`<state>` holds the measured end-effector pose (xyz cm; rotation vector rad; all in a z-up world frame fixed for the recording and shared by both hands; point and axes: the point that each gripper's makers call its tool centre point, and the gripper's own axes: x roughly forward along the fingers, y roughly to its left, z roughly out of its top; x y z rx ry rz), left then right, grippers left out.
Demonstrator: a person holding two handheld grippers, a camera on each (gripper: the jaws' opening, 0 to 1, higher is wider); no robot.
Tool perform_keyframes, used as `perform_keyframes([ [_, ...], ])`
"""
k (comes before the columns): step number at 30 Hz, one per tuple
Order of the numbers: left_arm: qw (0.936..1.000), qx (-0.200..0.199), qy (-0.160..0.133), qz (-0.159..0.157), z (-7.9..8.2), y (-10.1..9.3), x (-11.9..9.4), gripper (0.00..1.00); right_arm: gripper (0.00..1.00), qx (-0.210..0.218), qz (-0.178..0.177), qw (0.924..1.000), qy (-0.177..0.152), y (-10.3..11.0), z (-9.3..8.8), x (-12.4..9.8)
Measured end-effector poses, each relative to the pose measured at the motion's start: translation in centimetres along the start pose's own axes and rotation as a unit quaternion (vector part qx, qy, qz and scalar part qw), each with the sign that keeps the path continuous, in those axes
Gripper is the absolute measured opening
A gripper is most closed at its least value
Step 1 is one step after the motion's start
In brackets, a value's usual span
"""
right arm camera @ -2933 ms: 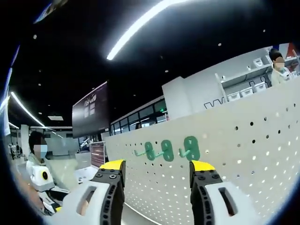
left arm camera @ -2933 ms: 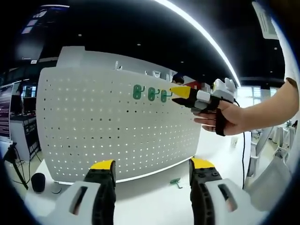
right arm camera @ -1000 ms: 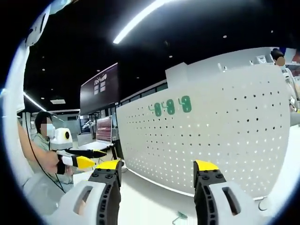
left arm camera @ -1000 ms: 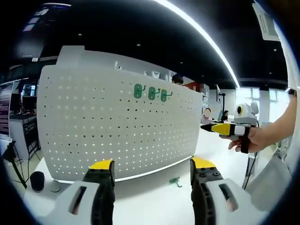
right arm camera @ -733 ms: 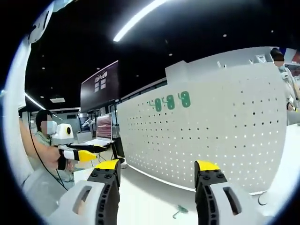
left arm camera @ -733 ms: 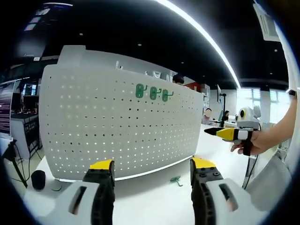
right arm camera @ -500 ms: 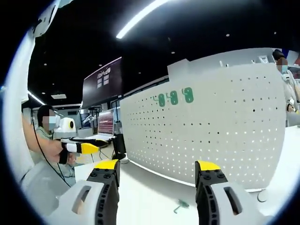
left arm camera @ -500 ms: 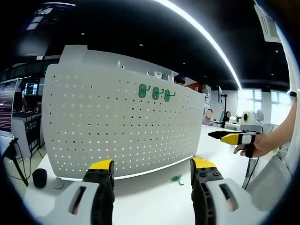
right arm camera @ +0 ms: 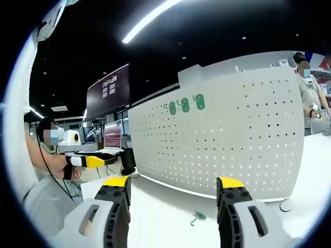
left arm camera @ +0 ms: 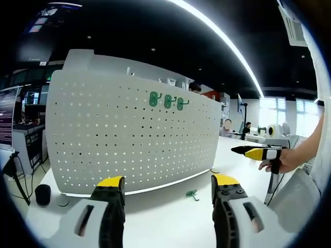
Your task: Insert the hook assembly into the mounting plate slot until the hook locks in place.
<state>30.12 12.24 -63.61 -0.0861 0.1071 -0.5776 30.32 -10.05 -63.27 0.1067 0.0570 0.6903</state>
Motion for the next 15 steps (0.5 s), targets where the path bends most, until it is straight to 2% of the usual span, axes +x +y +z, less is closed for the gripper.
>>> perform_keyframes([
  [9,1.0000,-0.002,0.004,0.004,-0.41,0.20,-0.41,0.70,0.65,0.006,-0.009,0.9999,0.005,-0.02,-0.69,-0.95],
  [15,1.0000,-0.001,0.006,0.005,-0.54,0.29,-0.45,0.69,0.65,0.005,-0.012,0.9999,0.004,0.03,-0.51,-0.99],
])
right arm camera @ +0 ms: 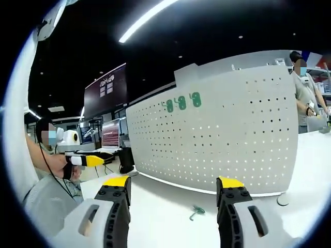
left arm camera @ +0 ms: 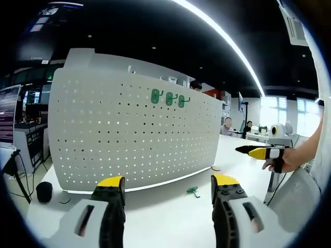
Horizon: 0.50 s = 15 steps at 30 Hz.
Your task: Insert the hook assembly into the mounting plate slot until the hook locks in place.
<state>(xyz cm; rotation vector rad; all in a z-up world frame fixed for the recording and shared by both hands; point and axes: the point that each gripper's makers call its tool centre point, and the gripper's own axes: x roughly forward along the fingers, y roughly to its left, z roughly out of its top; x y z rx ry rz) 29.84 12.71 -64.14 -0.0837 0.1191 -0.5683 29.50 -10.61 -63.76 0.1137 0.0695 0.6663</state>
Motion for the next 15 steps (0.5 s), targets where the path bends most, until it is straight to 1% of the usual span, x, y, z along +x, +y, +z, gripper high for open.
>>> perform_keyframes([
  [5,1.0000,0.001,0.001,-0.001,0.0,-0.1,0.1,0.69,0.65,0.000,-0.002,1.0000,0.003,-0.1,-0.1,0.0],
  [9,1.0000,0.001,0.006,-0.002,-0.3,-0.1,0.0,0.69,0.65,-0.001,-0.001,0.9998,0.020,-0.1,-0.9,0.1],
  [10,1.0000,0.000,0.006,-0.001,-0.4,-0.1,0.0,0.69,0.65,0.001,-0.002,0.9995,0.030,-0.1,-1.3,0.1],
  [12,1.0000,-0.002,0.008,0.000,-0.5,0.0,0.0,0.69,0.66,0.005,-0.001,0.9995,0.030,-0.1,-1.4,0.1],
  [15,0.9999,-0.003,0.014,0.001,-0.8,0.1,0.1,0.69,0.67,0.012,-0.006,0.9989,0.046,-0.4,-2.3,0.2],
])
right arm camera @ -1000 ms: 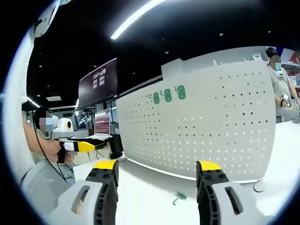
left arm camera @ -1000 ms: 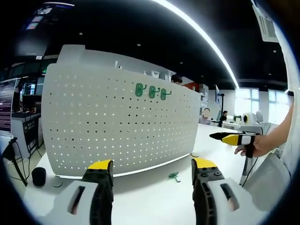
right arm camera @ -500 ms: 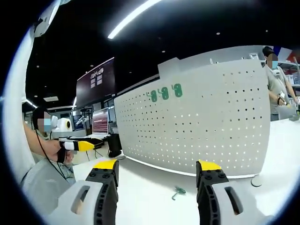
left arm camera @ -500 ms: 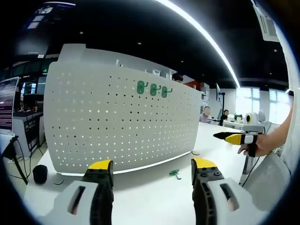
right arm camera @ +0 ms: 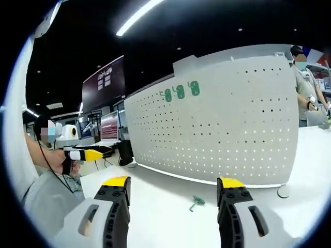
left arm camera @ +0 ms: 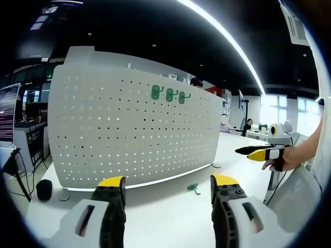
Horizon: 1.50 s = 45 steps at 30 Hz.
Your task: Insert the hook assembly into the mounting plate slot until the hook locks in place.
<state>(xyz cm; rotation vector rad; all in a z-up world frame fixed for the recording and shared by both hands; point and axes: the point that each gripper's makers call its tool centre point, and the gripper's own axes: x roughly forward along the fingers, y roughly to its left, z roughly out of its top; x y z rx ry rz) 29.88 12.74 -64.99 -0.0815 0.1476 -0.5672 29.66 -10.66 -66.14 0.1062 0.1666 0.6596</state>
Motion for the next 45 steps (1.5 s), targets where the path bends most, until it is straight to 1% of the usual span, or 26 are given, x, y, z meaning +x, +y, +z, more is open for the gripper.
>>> perform_keyframes([
  [6,0.9999,-0.001,0.013,0.003,-0.7,0.2,0.0,0.68,0.67,0.004,-0.009,0.9995,0.029,-0.4,-1.4,0.1],
  [7,0.9999,-0.003,0.016,0.003,-0.9,0.2,0.0,0.69,0.67,0.009,-0.008,0.9991,0.042,-0.4,-1.9,0.2],
  [9,0.9998,-0.004,0.020,0.004,-1.2,0.3,0.0,0.68,0.67,0.004,-0.008,0.9989,0.046,-0.4,-2.0,0.2],
  [10,0.9996,-0.004,0.027,0.005,-1.5,0.4,0.0,0.68,0.67,0.004,-0.008,0.9988,0.049,-0.3,-2.2,0.2],
  [16,0.9993,-0.008,0.038,0.002,-2.2,0.3,0.1,0.69,0.68,0.017,-0.013,0.9976,0.067,-0.6,-3.1,0.1],
  [19,0.9982,-0.002,0.060,0.006,-3.2,0.4,0.2,0.68,0.68,0.014,-0.013,0.9970,0.075,-0.6,-3.5,0.2],
  [24,0.9980,-0.006,0.063,-0.002,-3.5,0.1,0.3,0.69,0.69,0.011,-0.018,0.9940,0.107,-0.7,-5.0,0.3],
  [29,0.9978,-0.009,0.065,-0.002,-3.6,0.2,0.2,0.69,0.69,0.020,-0.020,0.9923,0.120,-0.9,-5.6,0.1],
  [32,0.9978,-0.008,0.065,-0.001,-3.5,0.2,0.2,0.68,0.68,0.018,-0.019,0.9927,0.118,-0.8,-5.4,0.1],
  [45,0.9975,-0.004,0.070,-0.009,-3.5,-0.4,0.4,0.68,0.68,0.020,-0.018,0.9914,0.128,-0.8,-5.9,0.1],
])
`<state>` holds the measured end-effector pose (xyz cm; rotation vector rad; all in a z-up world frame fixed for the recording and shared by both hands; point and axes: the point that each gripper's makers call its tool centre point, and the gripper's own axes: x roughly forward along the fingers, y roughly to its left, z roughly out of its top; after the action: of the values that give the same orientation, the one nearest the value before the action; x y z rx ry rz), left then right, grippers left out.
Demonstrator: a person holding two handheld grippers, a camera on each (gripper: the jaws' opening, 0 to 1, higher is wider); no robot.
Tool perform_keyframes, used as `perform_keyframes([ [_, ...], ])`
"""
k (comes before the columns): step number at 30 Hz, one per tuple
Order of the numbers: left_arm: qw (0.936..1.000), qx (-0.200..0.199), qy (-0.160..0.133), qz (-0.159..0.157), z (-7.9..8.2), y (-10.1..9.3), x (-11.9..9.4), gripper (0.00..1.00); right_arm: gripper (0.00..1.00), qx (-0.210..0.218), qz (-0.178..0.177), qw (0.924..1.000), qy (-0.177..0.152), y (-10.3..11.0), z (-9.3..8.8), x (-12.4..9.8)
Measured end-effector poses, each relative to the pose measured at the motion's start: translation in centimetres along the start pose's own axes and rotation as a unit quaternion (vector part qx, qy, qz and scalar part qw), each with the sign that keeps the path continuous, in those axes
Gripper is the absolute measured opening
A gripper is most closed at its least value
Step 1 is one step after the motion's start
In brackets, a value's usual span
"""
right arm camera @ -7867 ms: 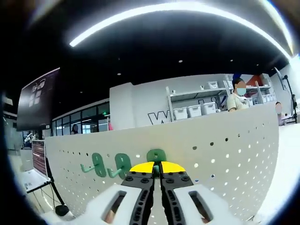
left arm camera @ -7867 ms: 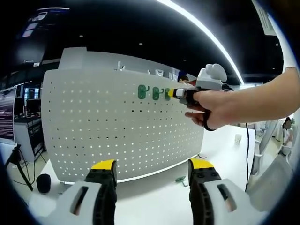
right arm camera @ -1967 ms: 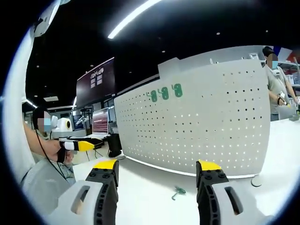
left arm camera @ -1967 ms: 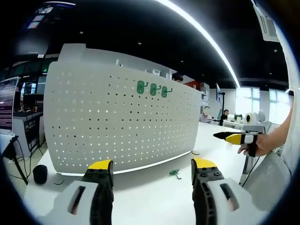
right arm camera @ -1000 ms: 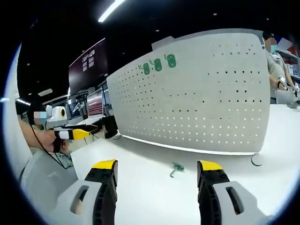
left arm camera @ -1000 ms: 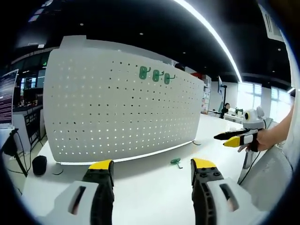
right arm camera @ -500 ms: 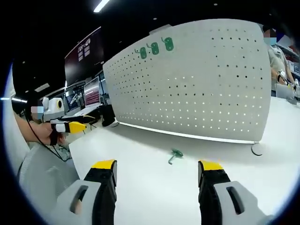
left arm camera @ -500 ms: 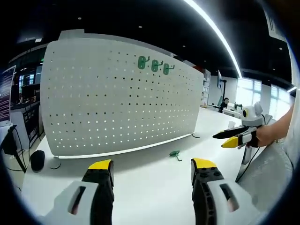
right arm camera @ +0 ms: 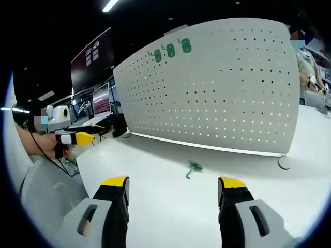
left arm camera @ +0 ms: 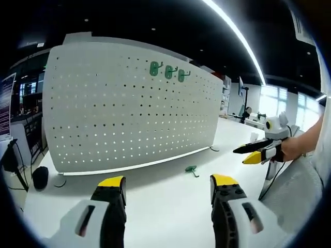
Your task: Insert the hook assembly into the mounting plate slot until the hook locks in place.
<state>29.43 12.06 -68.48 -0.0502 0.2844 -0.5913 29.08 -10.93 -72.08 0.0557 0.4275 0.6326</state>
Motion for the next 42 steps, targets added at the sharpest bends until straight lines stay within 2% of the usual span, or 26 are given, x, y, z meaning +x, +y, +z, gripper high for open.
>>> perform_keyframes([
  [6,0.9999,0.009,0.006,-0.009,0.2,-0.4,0.4,0.68,0.68,0.001,-0.002,1.0000,-0.001,-0.1,0.1,0.0],
  [10,0.9990,0.032,0.020,-0.025,0.2,-1.0,1.0,0.67,0.68,0.002,-0.003,1.0000,-0.003,-0.2,0.1,-0.1],
  [14,0.9949,0.072,0.039,-0.060,0.2,-2.4,1.8,0.67,0.68,-0.001,0.000,1.0000,0.000,-0.1,0.0,-0.1],
  [17,0.9887,0.109,0.058,-0.084,-0.2,-3.2,2.3,0.67,0.68,0.000,0.001,1.0000,-0.002,0.0,0.0,-0.1],
  [20,0.9861,0.117,0.066,-0.097,-0.3,-3.8,2.6,0.67,0.68,-0.002,0.003,1.0000,0.001,0.1,-0.1,-0.1],
  [22,0.9811,0.142,0.074,-0.109,-0.5,-4.2,2.8,0.66,0.67,-0.002,0.003,1.0000,0.000,0.1,0.0,-0.1],
  [27,0.9723,0.164,0.090,-0.140,-0.8,-5.2,3.4,0.65,0.67,-0.001,0.002,1.0000,0.000,0.1,0.0,-0.2],
  [30,0.9637,0.189,0.100,-0.160,-0.9,-5.8,4.0,0.65,0.67,-0.002,0.002,1.0000,0.001,0.1,0.0,-0.1],
  [32,0.9615,0.194,0.105,-0.164,-0.8,-5.9,4.4,0.65,0.67,-0.003,0.002,1.0000,0.003,0.1,-0.2,-0.1],
  [34,0.9554,0.212,0.111,-0.173,-0.9,-6.1,4.9,0.65,0.67,-0.004,0.002,1.0000,0.004,0.1,-0.2,-0.1],
  [36,0.9547,0.211,0.112,-0.178,-0.7,-6.3,5.3,0.66,0.67,-0.005,0.002,1.0000,0.004,0.1,-0.2,-0.1],
  [42,0.9421,0.236,0.126,-0.202,-0.8,-7.0,6.7,0.66,0.67,-0.005,-0.001,1.0000,0.004,0.0,-0.2,-0.2],
])
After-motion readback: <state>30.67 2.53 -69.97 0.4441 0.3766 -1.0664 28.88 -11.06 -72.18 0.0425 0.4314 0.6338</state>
